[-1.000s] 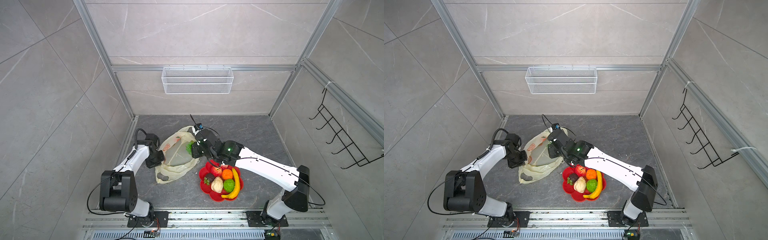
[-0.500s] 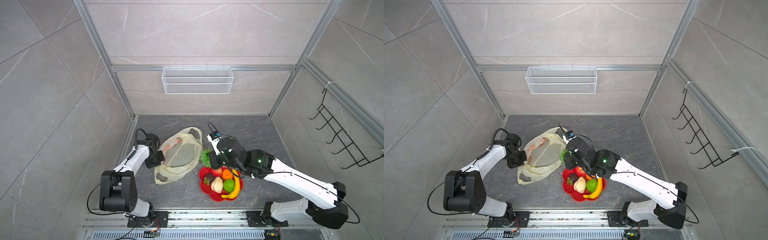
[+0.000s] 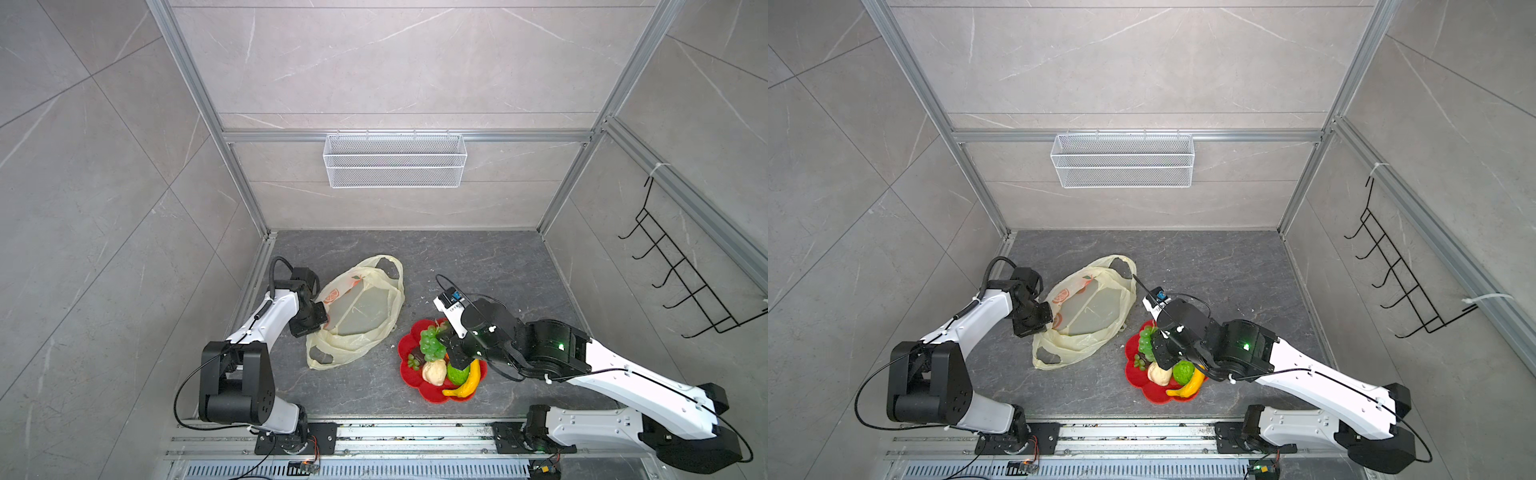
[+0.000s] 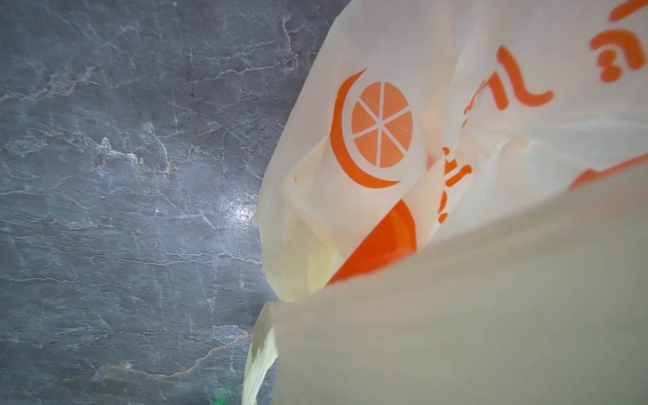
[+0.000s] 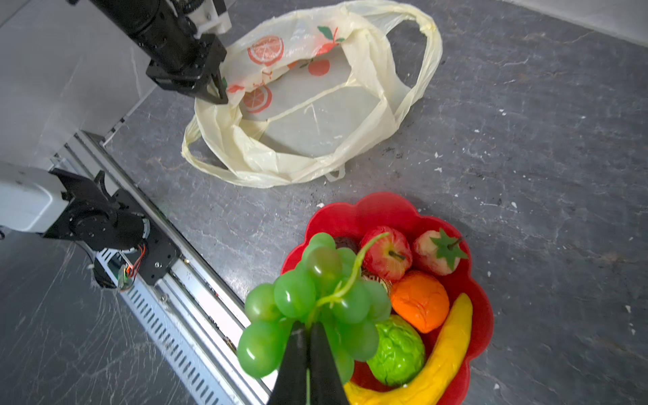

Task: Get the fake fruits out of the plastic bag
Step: 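Carry the green grapes over the red plate with the right gripper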

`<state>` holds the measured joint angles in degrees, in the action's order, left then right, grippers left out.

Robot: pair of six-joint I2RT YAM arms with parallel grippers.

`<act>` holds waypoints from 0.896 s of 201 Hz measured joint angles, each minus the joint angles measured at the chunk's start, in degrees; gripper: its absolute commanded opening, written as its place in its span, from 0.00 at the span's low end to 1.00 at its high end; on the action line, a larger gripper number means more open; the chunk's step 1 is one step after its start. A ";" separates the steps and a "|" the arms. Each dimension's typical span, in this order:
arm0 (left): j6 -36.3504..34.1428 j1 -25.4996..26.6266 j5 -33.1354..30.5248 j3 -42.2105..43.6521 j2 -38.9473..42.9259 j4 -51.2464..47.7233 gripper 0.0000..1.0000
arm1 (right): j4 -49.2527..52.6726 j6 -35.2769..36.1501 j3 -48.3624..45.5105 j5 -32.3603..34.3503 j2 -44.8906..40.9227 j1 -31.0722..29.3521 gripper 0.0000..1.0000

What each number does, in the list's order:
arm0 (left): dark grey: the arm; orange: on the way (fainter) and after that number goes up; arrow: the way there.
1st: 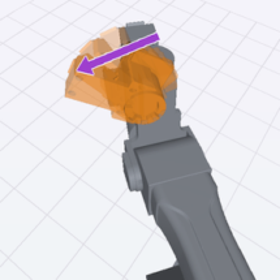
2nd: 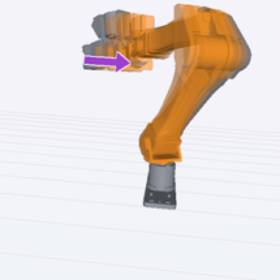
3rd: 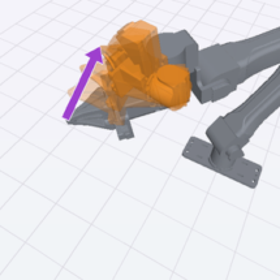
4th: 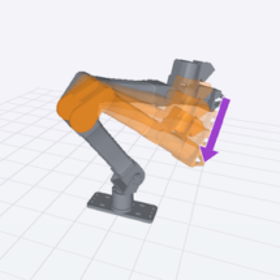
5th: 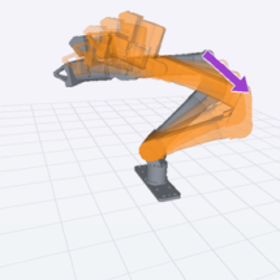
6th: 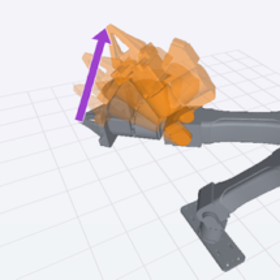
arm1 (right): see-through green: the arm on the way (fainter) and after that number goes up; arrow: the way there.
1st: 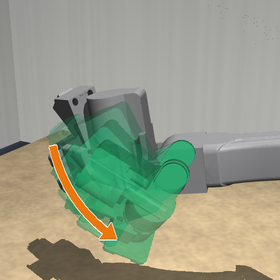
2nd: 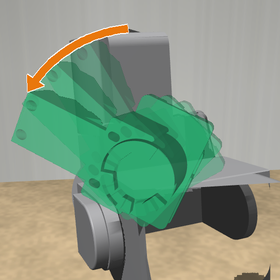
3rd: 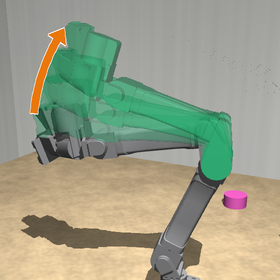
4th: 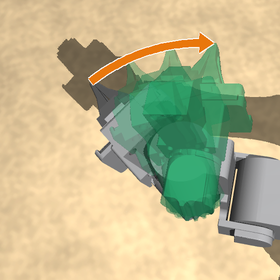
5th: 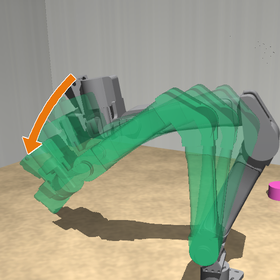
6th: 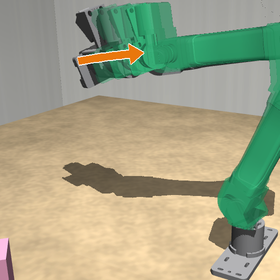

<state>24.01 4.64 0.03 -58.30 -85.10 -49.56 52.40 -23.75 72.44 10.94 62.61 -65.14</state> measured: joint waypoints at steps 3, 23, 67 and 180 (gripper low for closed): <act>0.00 0.00 -0.02 0.00 0.00 -0.02 0.02 | 0.20 0.00 -0.17 -0.07 -0.13 -0.20 0.00; 0.00 0.00 -0.17 0.00 0.00 -0.17 0.02 | 1.38 -0.20 -1.27 -0.46 -1.07 -1.42 0.00; 0.00 0.00 -0.33 0.00 0.00 -0.22 0.02 | 3.54 -1.14 -3.52 -1.22 -2.67 -4.15 0.00; 0.00 0.00 -1.05 0.00 0.00 -0.28 0.02 | 6.71 -3.74 -3.91 -1.09 -1.70 -7.63 0.00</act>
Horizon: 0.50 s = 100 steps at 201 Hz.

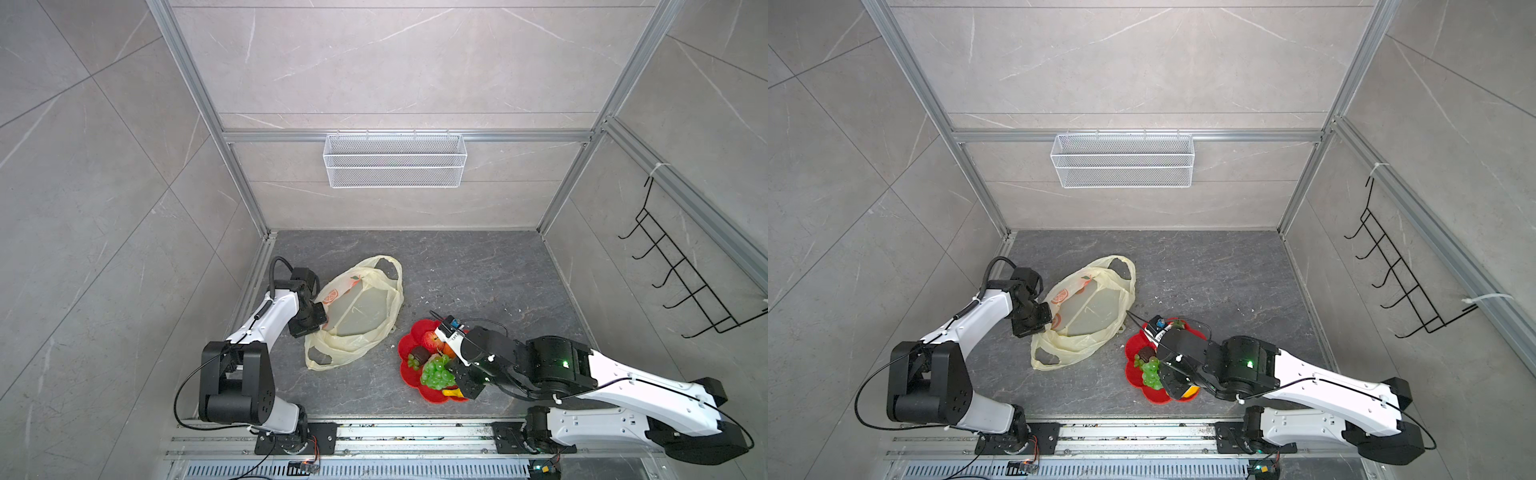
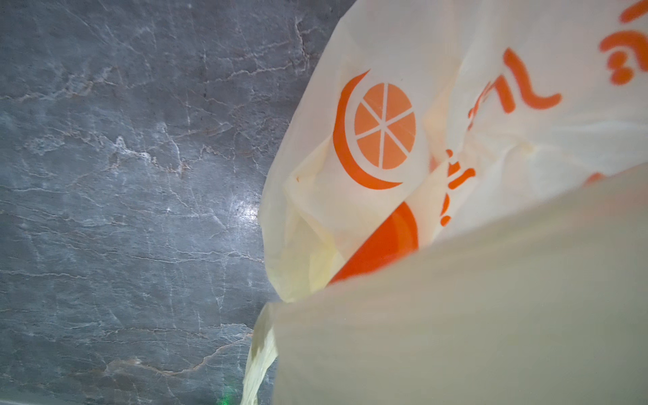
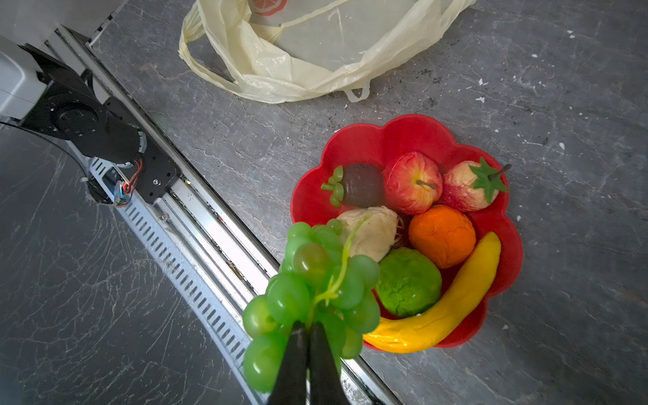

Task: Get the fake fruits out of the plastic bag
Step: 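Carry the green grapes over the red plate with the right gripper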

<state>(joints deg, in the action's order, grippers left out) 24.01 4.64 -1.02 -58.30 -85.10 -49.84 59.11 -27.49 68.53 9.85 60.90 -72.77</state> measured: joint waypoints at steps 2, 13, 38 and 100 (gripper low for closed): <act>0.00 0.00 0.00 0.00 0.02 0.00 0.02 | -0.04 0.00 -0.04 0.00 0.20 0.00 0.00; 0.00 0.00 0.00 0.00 0.02 -0.02 0.02 | -0.28 -0.22 -0.37 0.15 1.05 -0.04 0.00; 0.00 0.00 0.02 0.00 0.02 -0.07 0.02 | -0.70 -0.96 -0.63 0.90 3.85 -0.04 0.00; 0.00 0.00 0.07 0.00 0.33 -0.09 0.02 | -2.45 -1.40 1.84 5.09 13.07 -0.02 0.00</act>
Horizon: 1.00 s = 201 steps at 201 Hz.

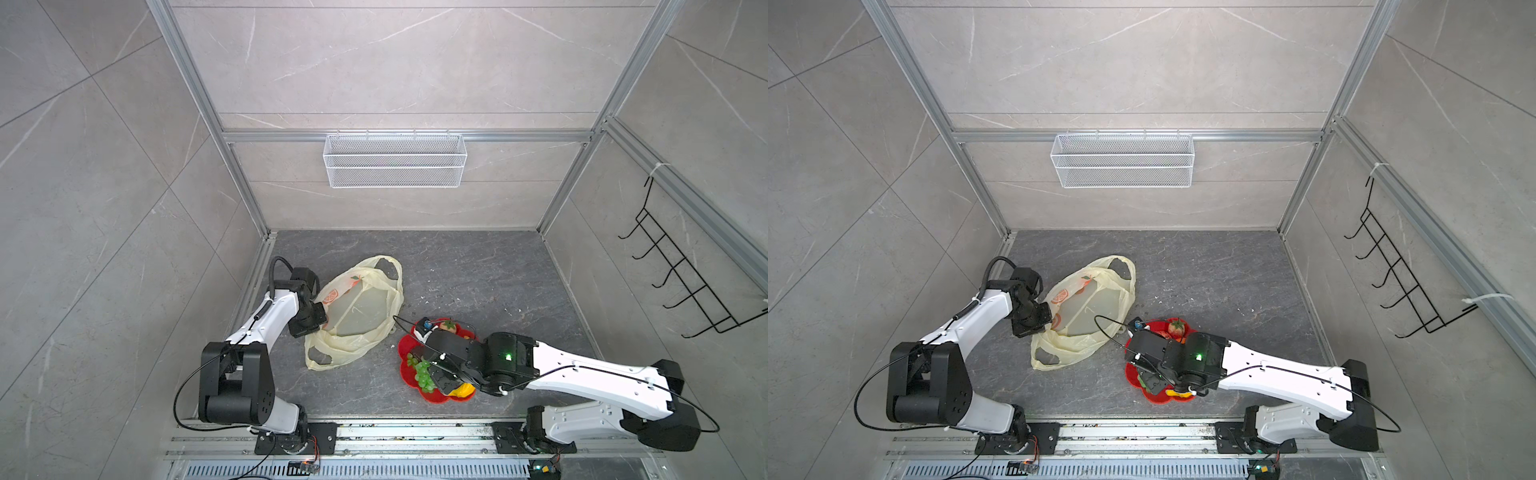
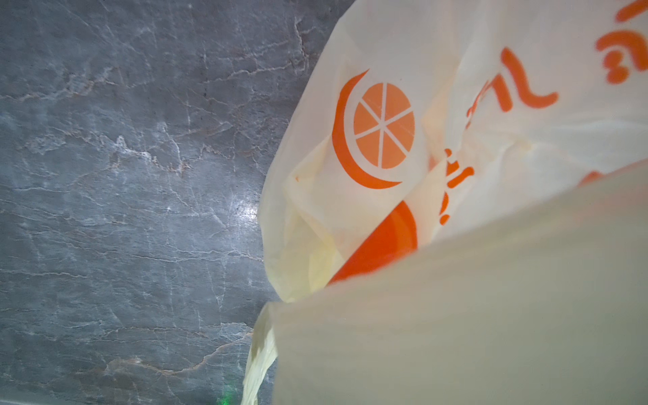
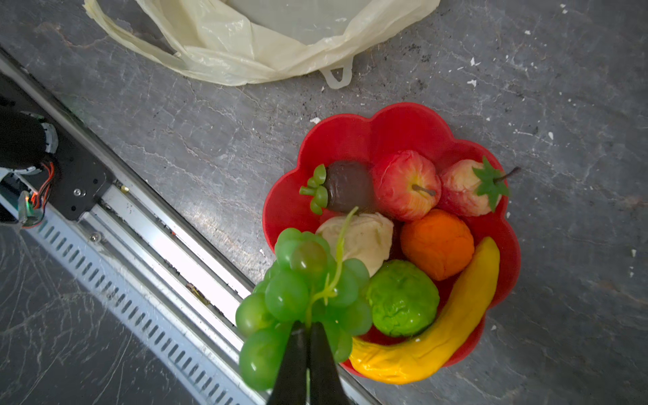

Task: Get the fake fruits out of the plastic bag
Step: 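Carry the green grapes over the red plate with the right gripper, then lower the grapes onto the plate edge and open the right gripper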

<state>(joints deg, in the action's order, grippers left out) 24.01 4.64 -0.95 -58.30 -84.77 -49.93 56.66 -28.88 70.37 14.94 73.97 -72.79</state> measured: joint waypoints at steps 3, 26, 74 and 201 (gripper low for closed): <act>0.00 0.00 0.00 0.00 0.07 0.00 0.02 | -0.24 0.04 0.20 0.20 0.57 -0.02 0.00; 0.00 0.00 0.02 0.00 0.37 0.00 0.02 | -1.38 0.22 1.51 0.87 3.61 0.00 0.00; 0.00 0.00 0.13 0.00 0.66 -0.02 0.02 | -4.15 0.39 3.96 0.79 9.29 1.07 0.01; 0.00 0.00 1.49 0.00 0.74 0.00 0.02 | -17.16 -1.46 -3.43 -12.20 13.64 17.59 0.07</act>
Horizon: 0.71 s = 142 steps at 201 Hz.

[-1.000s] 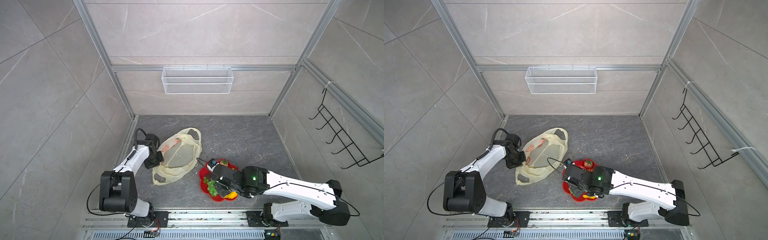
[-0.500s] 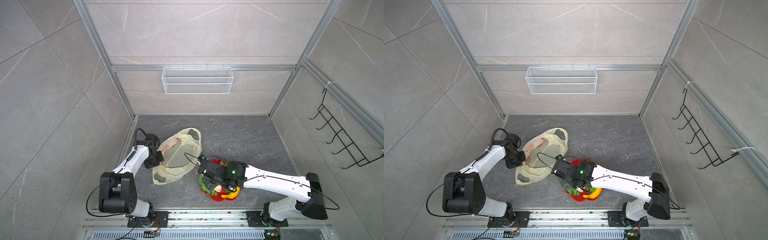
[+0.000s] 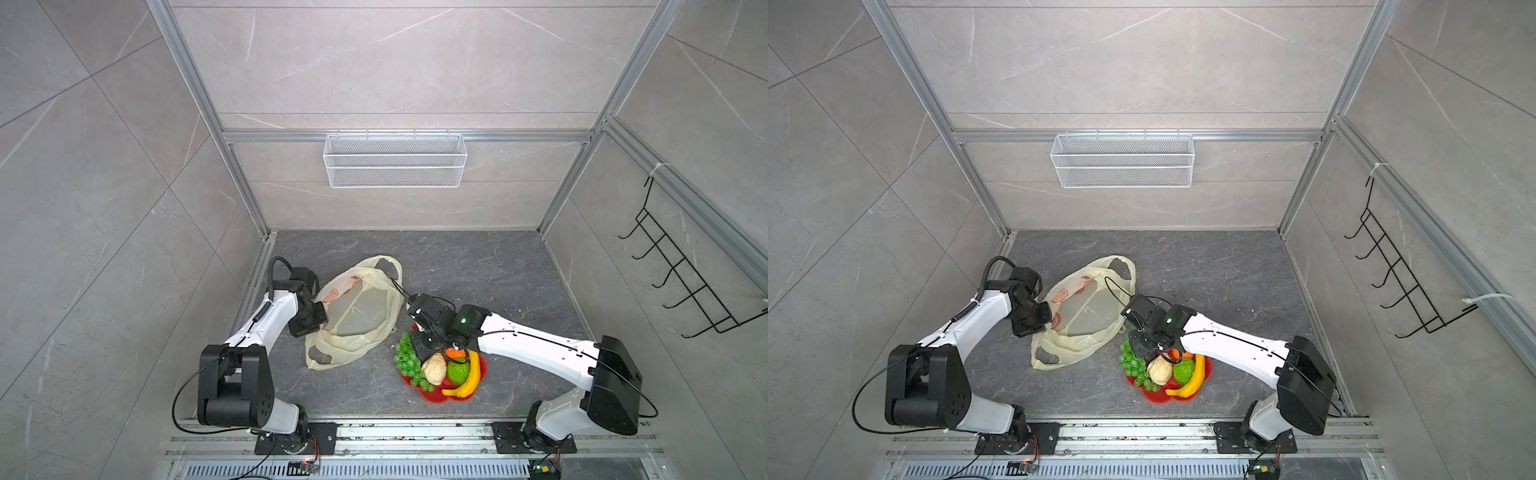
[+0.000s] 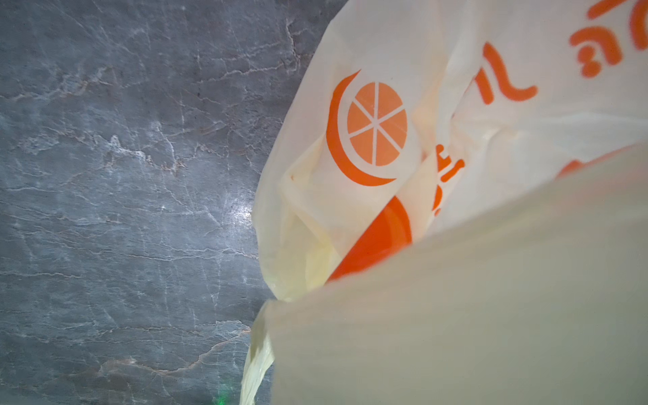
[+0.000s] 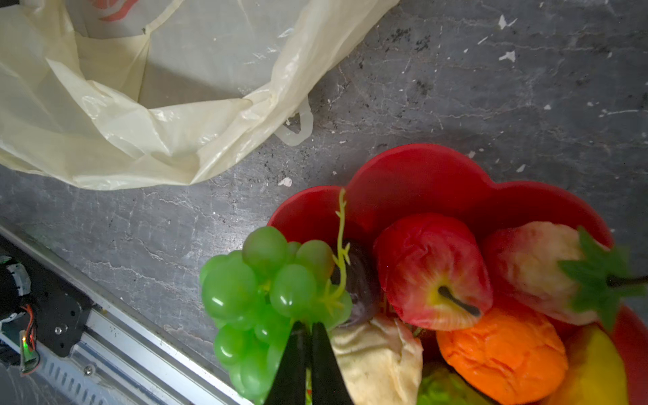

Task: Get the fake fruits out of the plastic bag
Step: 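Lower the grapes onto the plate edge and open the right gripper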

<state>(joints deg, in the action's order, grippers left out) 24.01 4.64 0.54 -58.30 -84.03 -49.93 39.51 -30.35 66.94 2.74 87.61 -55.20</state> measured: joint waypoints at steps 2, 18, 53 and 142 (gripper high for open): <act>0.00 0.00 0.00 0.00 0.00 0.00 0.02 | -0.11 -0.11 -0.04 -0.04 0.09 0.11 0.07; 0.00 0.00 0.00 0.00 0.00 0.00 0.02 | -0.76 -0.37 -0.79 -0.22 0.57 1.07 0.06; 0.00 0.00 0.00 0.00 0.00 0.00 0.02 | -0.98 -2.01 -1.95 -0.17 1.44 3.50 0.06; 0.00 0.00 0.00 0.00 0.02 0.02 0.01 | -3.43 -3.10 -3.21 -0.74 3.04 4.61 0.23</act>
<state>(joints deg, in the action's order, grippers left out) 24.01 4.64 0.54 -58.30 -84.01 -49.91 36.07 -33.45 63.72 2.00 90.65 -50.59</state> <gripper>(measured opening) 0.055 0.223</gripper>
